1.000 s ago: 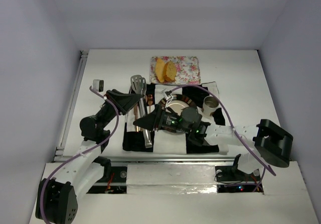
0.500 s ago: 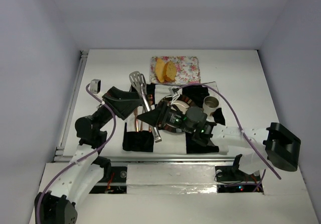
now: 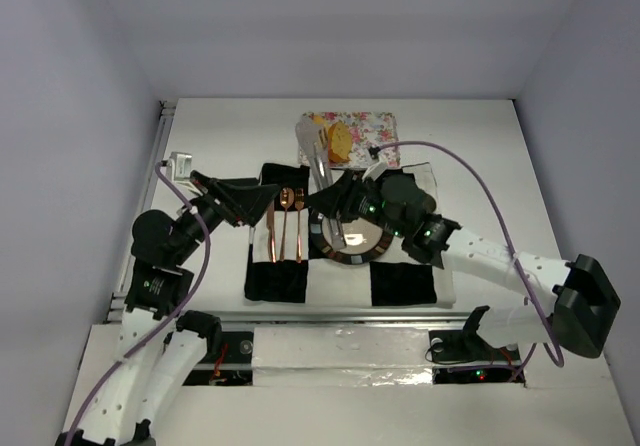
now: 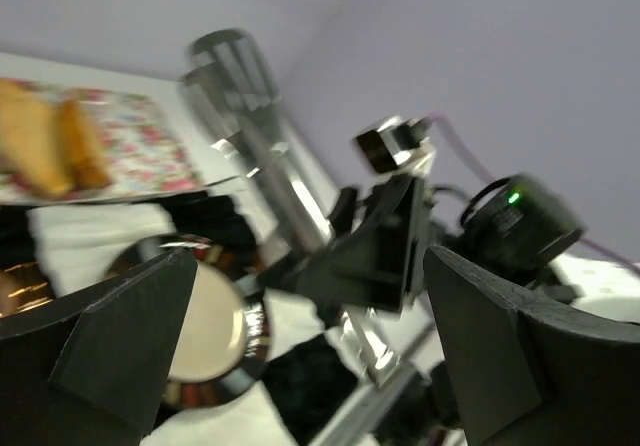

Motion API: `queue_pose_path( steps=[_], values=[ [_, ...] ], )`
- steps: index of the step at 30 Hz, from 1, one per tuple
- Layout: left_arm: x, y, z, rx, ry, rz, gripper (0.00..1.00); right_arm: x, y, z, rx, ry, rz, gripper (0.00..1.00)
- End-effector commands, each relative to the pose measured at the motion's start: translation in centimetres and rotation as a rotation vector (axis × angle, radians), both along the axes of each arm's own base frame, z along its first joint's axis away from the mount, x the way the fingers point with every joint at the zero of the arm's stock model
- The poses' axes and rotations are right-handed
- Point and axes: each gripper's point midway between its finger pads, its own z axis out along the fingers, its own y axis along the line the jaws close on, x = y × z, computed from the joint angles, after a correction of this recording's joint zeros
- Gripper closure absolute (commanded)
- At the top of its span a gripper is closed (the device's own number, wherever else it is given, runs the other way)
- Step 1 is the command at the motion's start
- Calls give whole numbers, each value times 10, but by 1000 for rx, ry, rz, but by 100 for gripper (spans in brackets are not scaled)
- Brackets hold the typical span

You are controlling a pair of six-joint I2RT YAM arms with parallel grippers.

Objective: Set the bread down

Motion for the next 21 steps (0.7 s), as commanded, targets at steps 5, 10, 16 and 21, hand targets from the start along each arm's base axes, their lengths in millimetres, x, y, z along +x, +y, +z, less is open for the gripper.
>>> queue_pose_path(
  steps=[5, 10, 16, 21],
  values=[
    [4, 42, -69, 286, 120, 235, 1, 43, -60, -50, -450, 25, -101, 50],
    [4, 46, -107, 320, 162, 247, 1, 83, -90, -89, -712, 80, -175, 51],
    [0, 50, -105, 292, 136, 275, 1, 115, -98, -113, -853, 139, -171, 51],
    [-3, 47, -103, 292, 112, 250, 1, 140, -95, -137, -941, 194, -171, 50]
  ],
)
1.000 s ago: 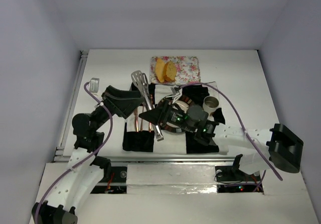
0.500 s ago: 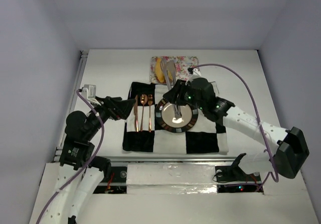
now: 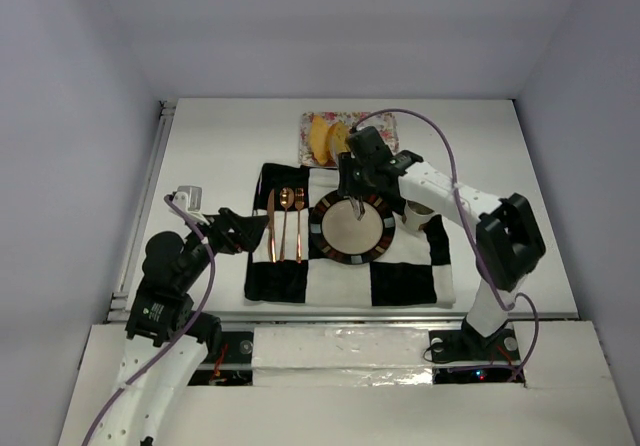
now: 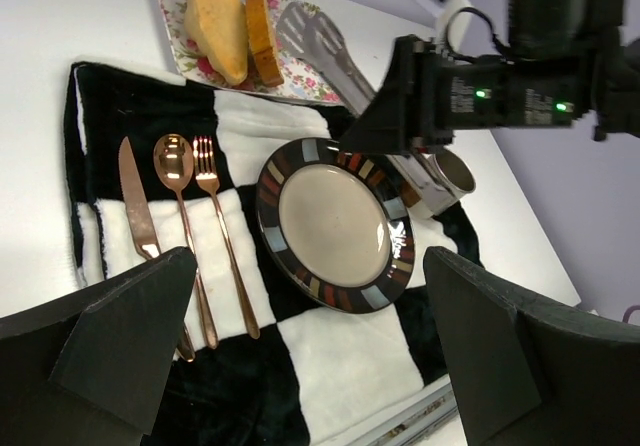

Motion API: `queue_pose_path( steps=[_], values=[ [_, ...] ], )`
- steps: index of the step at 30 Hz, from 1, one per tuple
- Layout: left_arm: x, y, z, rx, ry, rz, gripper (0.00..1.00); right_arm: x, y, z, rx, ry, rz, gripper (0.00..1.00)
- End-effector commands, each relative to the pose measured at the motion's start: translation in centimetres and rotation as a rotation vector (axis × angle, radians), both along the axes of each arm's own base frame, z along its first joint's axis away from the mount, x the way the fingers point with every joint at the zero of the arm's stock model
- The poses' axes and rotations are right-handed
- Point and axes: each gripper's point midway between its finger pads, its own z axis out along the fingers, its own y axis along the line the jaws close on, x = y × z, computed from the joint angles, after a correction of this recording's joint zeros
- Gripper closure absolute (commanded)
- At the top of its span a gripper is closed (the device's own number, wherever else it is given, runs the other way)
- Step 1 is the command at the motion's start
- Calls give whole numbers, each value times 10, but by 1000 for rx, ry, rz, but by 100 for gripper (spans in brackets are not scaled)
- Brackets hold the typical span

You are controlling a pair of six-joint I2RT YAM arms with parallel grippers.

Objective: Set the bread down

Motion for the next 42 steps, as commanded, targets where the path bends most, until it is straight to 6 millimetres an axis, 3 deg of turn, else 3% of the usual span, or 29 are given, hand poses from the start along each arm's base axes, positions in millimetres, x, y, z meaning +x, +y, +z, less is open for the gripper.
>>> queue_pose_path(
  steps=[1, 6, 9, 10, 13, 18, 23, 25, 27, 28, 30, 31, 32, 34, 35, 36, 39, 40, 42],
  values=[
    [0, -2, 14, -1, -69, -15, 1, 16, -2, 12, -55, -22, 10, 50],
    [-4, -3, 20, -14, -102, -25, 2, 31, 8, 1, -71, 0, 1, 50],
    [-5, -3, 21, -13, -108, -29, 2, 43, 9, 1, -80, 1, -14, 50],
    [-5, -4, 20, -12, -108, -33, 2, 43, 9, -9, -99, 26, -13, 50],
    [-6, -3, 24, -17, -122, -28, 2, 50, 8, -13, -110, 37, -23, 51],
    [-8, -1, 26, -19, -132, -20, 2, 49, 1, -17, -114, 47, -42, 73],
    [-7, -1, 25, -18, -128, -22, 2, 41, -9, 11, -84, -12, -64, 78],
    [-6, -2, 24, -17, -125, -22, 2, 34, -14, 39, -44, -61, -71, 81],
    [-6, -1, 23, -16, -120, -20, 2, 22, -21, 45, -33, -65, -67, 82],
    [-6, -1, 23, -17, -121, -17, 2, 13, -24, 61, -4, -85, -58, 82],
    [-5, -1, 23, -17, -120, -14, 2, -7, -31, 56, 9, -55, -45, 82],
    [-5, 0, 23, -17, -117, -12, 2, -19, -32, 73, 62, -75, -22, 82],
    [-5, 0, 23, -17, -117, -11, 2, -36, -26, 72, 73, -66, 13, 83],
    [-5, 0, 22, -16, -113, -11, 2, -70, -30, 54, 64, -12, 38, 82],
    [-5, 0, 21, -16, -112, -11, 3, -92, -25, 64, 93, -27, 77, 82],
    [-5, 0, 21, -14, -112, -12, 3, -111, -30, 46, 78, 20, 82, 82],
    [-4, -1, 21, -16, -111, -14, 3, -153, -34, 41, 91, 48, 102, 82],
    [-5, -2, 22, -16, -111, -18, 3, -166, -41, 25, 65, 86, 105, 82],
    [-4, -2, 21, -15, -107, -19, 3, -185, -40, 18, 86, 115, 121, 82]
  ],
)
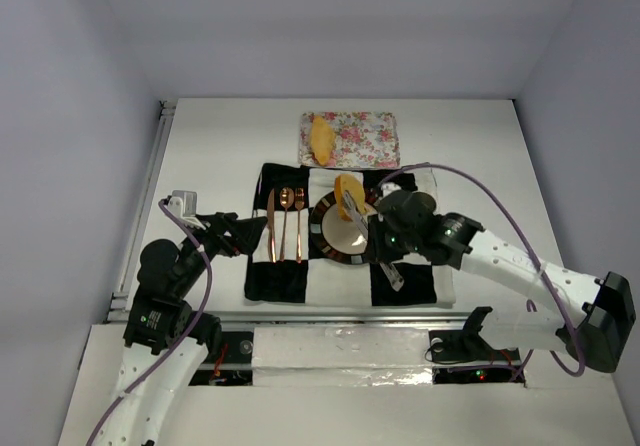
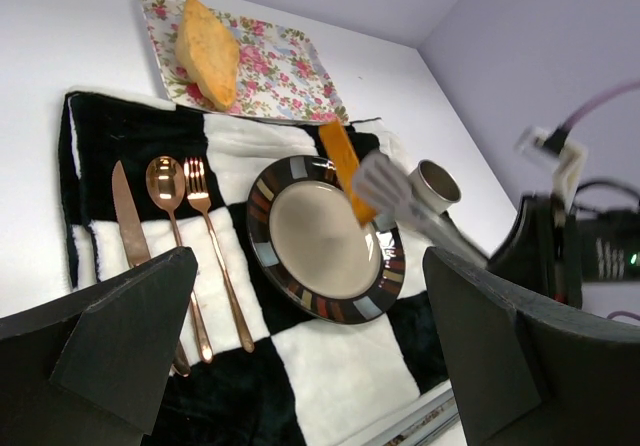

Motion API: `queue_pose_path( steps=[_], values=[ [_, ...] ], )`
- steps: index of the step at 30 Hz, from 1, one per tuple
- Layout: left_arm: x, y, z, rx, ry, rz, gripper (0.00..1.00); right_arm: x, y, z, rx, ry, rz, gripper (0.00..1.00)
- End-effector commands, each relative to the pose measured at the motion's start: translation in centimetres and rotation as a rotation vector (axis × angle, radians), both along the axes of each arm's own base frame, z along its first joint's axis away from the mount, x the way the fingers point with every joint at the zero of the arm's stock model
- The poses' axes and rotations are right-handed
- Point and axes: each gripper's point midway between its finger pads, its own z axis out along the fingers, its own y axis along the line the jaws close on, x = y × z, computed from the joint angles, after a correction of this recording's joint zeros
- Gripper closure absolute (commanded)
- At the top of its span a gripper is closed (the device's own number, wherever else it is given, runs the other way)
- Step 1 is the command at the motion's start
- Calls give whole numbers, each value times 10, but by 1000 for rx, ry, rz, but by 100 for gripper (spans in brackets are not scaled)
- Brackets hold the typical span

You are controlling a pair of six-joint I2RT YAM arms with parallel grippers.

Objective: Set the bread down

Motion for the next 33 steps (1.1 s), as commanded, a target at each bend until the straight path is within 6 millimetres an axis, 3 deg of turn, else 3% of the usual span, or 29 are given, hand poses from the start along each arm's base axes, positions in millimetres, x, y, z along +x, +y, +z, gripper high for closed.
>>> queue_pose_path(
  steps=[1, 6, 7, 11, 15, 17, 20, 21, 22, 24, 25, 26, 27, 28, 29, 30, 31, 32, 33],
  values=[
    [3, -3, 7, 1, -37, -13, 3, -26, -7, -22, 11, 82, -29, 82],
    [3, -3, 6, 2, -34, -11, 3, -40, 5, -36, 58, 119, 2, 80],
    [3, -2, 7, 2, -35, -10, 3, -38, 8, -34, 69, 113, 0, 71],
    [3, -2, 7, 2, -35, -10, 3, -33, 18, -16, 103, 79, 15, 47],
    [3, -2, 7, 1, -38, -8, 3, -20, 24, 20, 156, -5, 0, 46],
    [3, -2, 7, 1, -37, -9, 3, -9, 26, 26, 148, -39, -21, 49],
    [2, -3, 8, 2, -43, -16, 3, 19, 29, 33, 162, -69, -43, 52],
    [2, -3, 8, 2, -44, -17, 3, 29, 32, 25, 148, -56, -49, 52],
    [1, -4, 9, 0, -46, -20, 3, 51, 27, 27, 157, -80, -75, 52],
    [1, -4, 9, 1, -49, -22, 3, 73, 33, 36, 200, -77, -61, 53],
    [1, -4, 9, 2, -49, -22, 3, 96, 29, 23, 174, -66, -87, 52],
    [1, -4, 9, 0, -50, -20, 3, 109, 35, 34, 198, -78, -75, 52],
    [1, -4, 10, -1, -53, -22, 3, 121, 37, 32, 190, -77, -71, 52],
    [0, -4, 10, -1, -53, -22, 3, 133, 40, 11, 156, -32, -76, 52],
    [0, -4, 11, -1, -58, -23, 3, 146, 40, 9, 151, -29, -83, 51],
    [-1, -4, 12, -3, -62, -25, 3, 161, 45, 21, 163, -52, -86, 51],
    [-1, -4, 12, -2, -63, -26, 3, 170, 46, 17, 155, -44, -87, 51],
    [-1, -4, 11, -3, -62, -25, 3, 184, 44, -1, 141, -5, -99, 51],
    [-1, -4, 12, -4, -65, -26, 3, 198, 47, 7, 158, -21, -103, 51]
  ],
)
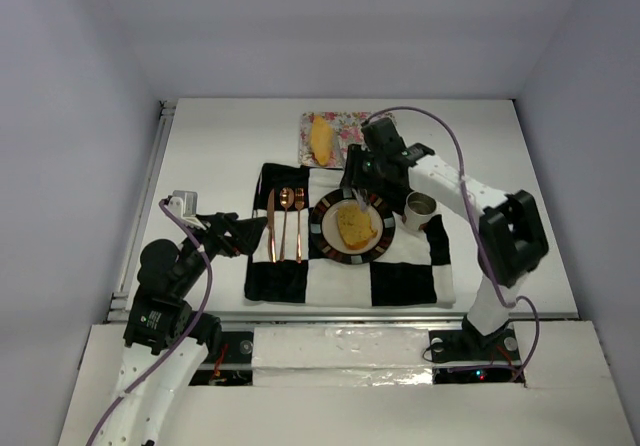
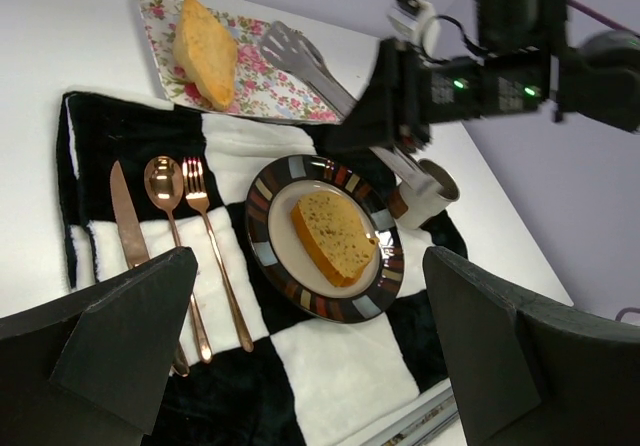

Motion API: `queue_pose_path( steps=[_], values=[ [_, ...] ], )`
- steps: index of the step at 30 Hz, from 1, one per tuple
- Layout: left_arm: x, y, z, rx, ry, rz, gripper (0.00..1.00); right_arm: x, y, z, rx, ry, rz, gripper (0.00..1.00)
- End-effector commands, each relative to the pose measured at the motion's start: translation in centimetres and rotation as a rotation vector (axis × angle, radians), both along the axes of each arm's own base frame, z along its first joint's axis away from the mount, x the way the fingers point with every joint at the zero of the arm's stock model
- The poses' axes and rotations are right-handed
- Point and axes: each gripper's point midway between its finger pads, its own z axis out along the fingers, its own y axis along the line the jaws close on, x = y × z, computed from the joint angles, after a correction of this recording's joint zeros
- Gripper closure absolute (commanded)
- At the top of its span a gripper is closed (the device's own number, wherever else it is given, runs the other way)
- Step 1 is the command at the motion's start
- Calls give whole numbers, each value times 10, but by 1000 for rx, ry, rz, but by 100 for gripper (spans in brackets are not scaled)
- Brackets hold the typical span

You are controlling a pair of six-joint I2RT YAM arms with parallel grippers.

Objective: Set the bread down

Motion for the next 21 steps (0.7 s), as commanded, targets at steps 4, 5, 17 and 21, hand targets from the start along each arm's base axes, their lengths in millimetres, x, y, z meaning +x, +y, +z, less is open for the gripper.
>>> queue_pose_path(
  steps=[4, 5, 17, 21],
  values=[
    [-3, -4, 14, -4, -73, -31, 3, 63, 18, 12, 97, -39, 49, 49],
    [-3, -5, 14, -4, -74, -34, 3, 68, 16, 11, 109, -32, 51, 49],
    [-3, -4, 14, -5, -77, -32, 3, 84, 41, -28, 212, 88, 135, 47],
    [-3, -3, 14, -4, -76, -26, 3, 78, 45, -26, 251, 92, 145, 63]
  ],
)
